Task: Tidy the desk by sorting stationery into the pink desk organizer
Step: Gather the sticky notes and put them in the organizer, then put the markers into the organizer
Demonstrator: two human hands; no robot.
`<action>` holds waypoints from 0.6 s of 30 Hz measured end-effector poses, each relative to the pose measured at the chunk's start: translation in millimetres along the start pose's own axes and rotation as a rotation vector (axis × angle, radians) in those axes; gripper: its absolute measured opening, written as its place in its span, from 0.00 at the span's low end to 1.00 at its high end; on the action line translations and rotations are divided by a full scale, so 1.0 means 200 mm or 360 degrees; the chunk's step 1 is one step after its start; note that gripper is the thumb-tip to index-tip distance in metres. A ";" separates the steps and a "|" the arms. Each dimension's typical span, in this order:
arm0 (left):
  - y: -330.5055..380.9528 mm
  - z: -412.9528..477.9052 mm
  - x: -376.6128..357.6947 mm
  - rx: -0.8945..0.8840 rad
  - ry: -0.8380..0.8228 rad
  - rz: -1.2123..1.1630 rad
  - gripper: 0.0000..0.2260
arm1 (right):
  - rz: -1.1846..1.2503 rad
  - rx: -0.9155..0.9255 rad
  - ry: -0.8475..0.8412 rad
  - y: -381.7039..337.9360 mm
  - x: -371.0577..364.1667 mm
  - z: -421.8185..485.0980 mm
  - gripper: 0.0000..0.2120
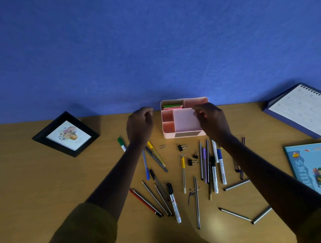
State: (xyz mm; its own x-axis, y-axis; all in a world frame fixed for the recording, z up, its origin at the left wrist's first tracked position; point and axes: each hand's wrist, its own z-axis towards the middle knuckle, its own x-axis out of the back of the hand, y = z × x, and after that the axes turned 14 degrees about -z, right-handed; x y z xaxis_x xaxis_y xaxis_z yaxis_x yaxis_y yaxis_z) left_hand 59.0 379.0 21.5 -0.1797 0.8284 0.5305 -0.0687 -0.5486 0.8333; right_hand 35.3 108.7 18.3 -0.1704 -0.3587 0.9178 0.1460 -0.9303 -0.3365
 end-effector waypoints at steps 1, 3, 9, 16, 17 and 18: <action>-0.02 -0.04 0.03 0.0064 0.0025 -0.0024 0.10 | 0.0021 -0.0029 0.0034 0.03 0.02 -0.06 0.10; -0.08 -0.13 0.09 0.0200 0.0046 -0.0044 0.10 | 0.0035 -0.0074 0.0066 0.09 0.05 -0.19 0.07; -0.14 -0.43 0.13 0.0441 -0.0046 -0.0039 0.10 | 0.0119 -0.0309 -0.0101 0.19 0.06 -0.52 0.17; -0.07 -0.68 -0.01 0.0559 -0.0182 -0.0148 0.10 | -0.0056 -0.0496 -0.0349 0.26 -0.01 -0.69 0.16; -0.05 -0.72 -0.04 0.0542 -0.0225 -0.0163 0.09 | -0.0074 -0.0522 -0.0441 0.27 -0.02 -0.71 0.18; -0.03 -0.75 -0.07 0.0521 -0.0278 -0.0174 0.09 | -0.0094 -0.0527 -0.0517 0.28 -0.03 -0.73 0.20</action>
State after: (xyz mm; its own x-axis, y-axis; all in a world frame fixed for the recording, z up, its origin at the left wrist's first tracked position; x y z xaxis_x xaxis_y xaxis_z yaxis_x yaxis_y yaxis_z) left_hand -84.8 354.1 -14.7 -0.0171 0.9024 0.4306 0.2439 -0.4139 0.8770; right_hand -97.1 47.8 -37.6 0.1524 -0.3111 0.9381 -0.1825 -0.9417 -0.2827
